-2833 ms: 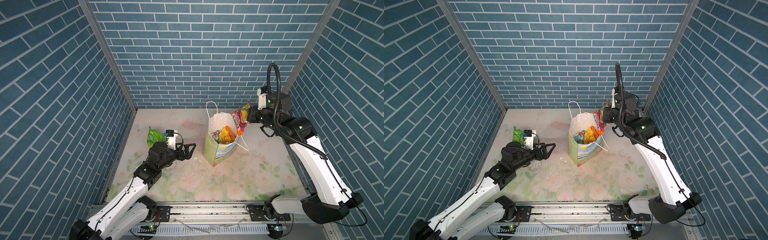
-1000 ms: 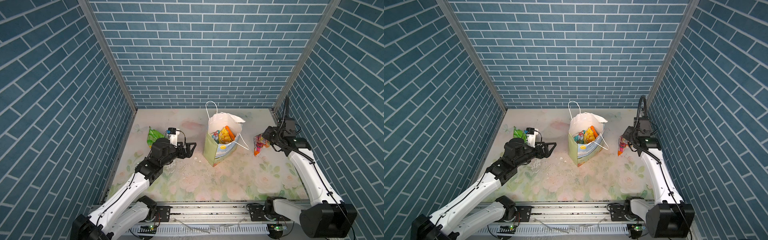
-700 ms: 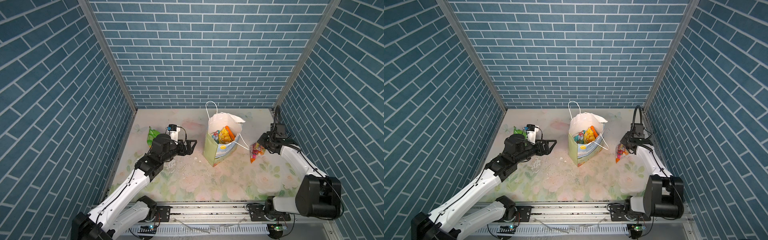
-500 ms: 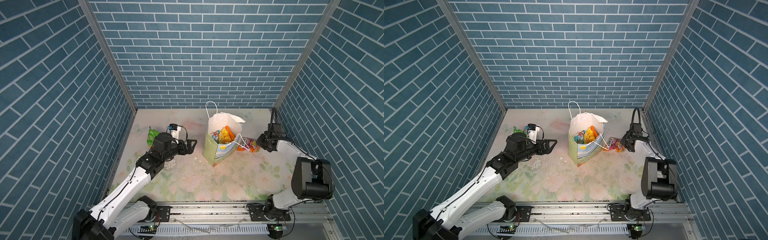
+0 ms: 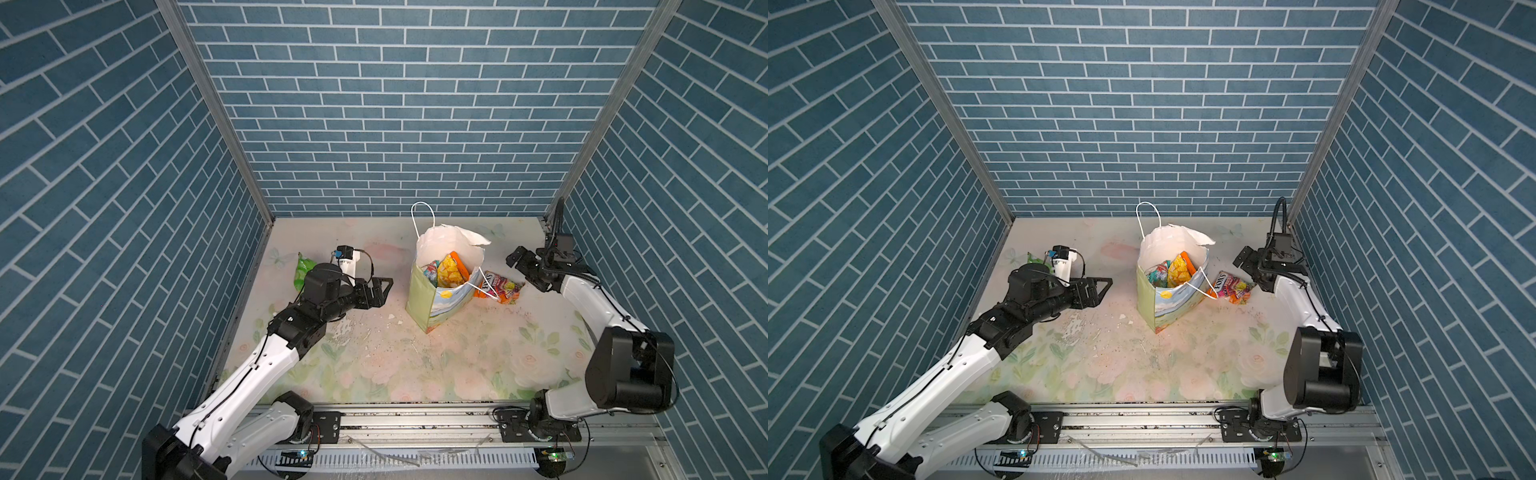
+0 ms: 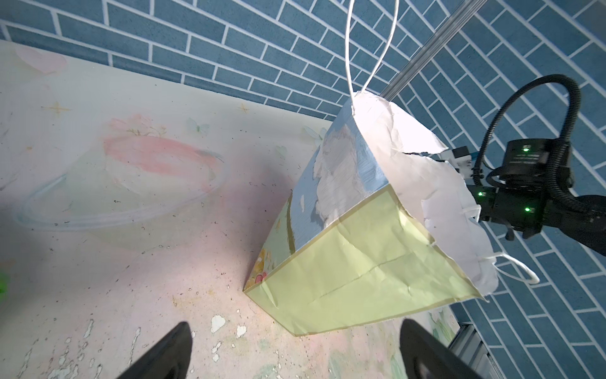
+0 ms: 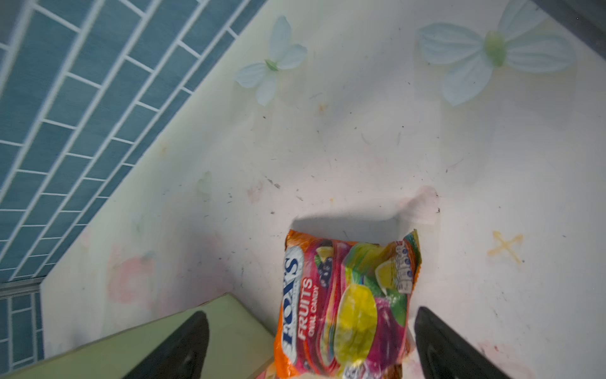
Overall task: Take the snacks out of the paper bag
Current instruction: Place the snack at the middle-right of the table, then pick up the paper bag from the center of the table.
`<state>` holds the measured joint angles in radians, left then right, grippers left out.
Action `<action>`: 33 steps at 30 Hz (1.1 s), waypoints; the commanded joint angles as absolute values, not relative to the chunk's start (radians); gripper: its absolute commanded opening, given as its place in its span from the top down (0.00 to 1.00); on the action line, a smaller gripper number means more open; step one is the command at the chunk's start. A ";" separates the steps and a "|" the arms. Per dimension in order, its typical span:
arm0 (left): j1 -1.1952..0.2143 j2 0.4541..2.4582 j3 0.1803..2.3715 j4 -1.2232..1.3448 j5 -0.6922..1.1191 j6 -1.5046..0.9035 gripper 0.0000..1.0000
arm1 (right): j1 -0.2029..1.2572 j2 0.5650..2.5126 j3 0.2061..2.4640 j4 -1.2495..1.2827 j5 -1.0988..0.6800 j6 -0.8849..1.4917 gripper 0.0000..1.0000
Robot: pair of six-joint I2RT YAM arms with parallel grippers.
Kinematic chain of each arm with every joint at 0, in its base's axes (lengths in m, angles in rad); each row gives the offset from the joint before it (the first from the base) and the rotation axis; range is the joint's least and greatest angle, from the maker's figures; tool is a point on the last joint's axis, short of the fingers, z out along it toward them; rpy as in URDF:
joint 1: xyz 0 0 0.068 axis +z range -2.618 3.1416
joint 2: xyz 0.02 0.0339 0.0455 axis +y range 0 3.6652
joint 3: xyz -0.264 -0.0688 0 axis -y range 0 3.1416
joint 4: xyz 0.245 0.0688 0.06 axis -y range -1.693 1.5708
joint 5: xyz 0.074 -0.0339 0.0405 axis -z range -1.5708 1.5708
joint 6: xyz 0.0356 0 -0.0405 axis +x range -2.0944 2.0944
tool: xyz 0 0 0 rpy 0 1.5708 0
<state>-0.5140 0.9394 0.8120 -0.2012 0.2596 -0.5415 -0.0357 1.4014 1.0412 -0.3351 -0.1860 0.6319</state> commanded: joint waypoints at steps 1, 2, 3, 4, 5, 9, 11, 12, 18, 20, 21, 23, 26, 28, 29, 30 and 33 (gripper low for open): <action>-0.518 0.887 0.764 -0.186 0.281 -0.541 0.00 | -0.038 1.288 0.966 -0.340 -0.269 0.661 0.05; -0.518 0.876 0.753 -0.180 0.287 -0.545 0.01 | -0.039 1.259 0.941 -0.330 -0.292 0.671 0.05; -0.518 0.867 0.743 -0.172 0.297 -0.548 0.00 | -0.038 1.230 0.920 -0.327 -0.317 0.682 0.05; -0.518 0.858 0.737 -0.172 0.306 -0.553 0.00 | -0.038 1.204 0.904 -0.328 -0.349 0.686 0.06; -0.518 0.851 0.731 -0.172 0.312 -0.557 0.00 | -0.038 1.186 0.897 -0.331 -0.381 0.687 0.06; -0.518 0.821 0.701 -0.150 0.331 -0.578 0.01 | -0.037 1.131 0.891 -0.329 -0.553 0.703 0.08; -0.518 0.809 0.664 -0.128 0.333 -0.587 0.00 | -0.036 1.114 0.890 -0.320 -0.602 0.720 0.09; -0.518 0.805 0.659 -0.122 0.333 -0.590 0.01 | -0.035 1.105 0.888 -0.313 -0.615 0.729 0.09; -0.519 0.808 0.664 -0.112 0.354 -0.592 0.01 | -0.019 1.070 0.897 -0.284 -0.653 0.778 0.10; -0.519 0.815 0.659 -0.097 0.362 -0.601 0.01 | -0.011 1.076 0.927 -0.286 -0.687 0.782 0.11; -0.518 0.820 0.656 -0.087 0.361 -0.607 0.00 | -0.007 1.083 0.945 -0.293 -0.702 0.782 0.11; -0.519 0.831 0.654 -0.071 0.364 -0.615 0.00 | -0.005 1.094 0.990 -0.317 -0.722 0.763 0.12; -0.518 0.850 0.656 -0.037 0.350 -0.619 0.00 | -0.004 1.127 1.072 -0.368 -0.738 0.683 0.12; -0.518 0.863 0.657 -0.008 0.332 -0.619 0.00 | -0.002 1.171 1.153 -0.449 -0.723 0.612 0.12; -0.518 0.869 0.663 -0.005 0.319 -0.620 0.00 | -0.003 1.196 1.191 -0.485 -0.719 0.584 0.12; -0.518 0.874 0.671 -0.004 0.304 -0.616 0.00 | -0.002 1.226 1.233 -0.524 -0.717 0.551 0.12; -0.518 0.890 0.693 -0.006 0.280 -0.594 0.00 | 0.005 1.307 1.343 -0.619 -0.684 0.469 0.12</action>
<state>-0.5140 0.8818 0.6651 -0.0383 0.3134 -0.6136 -0.0032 1.2556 1.2827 -0.4854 -0.6971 0.5980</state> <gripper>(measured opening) 0.995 0.878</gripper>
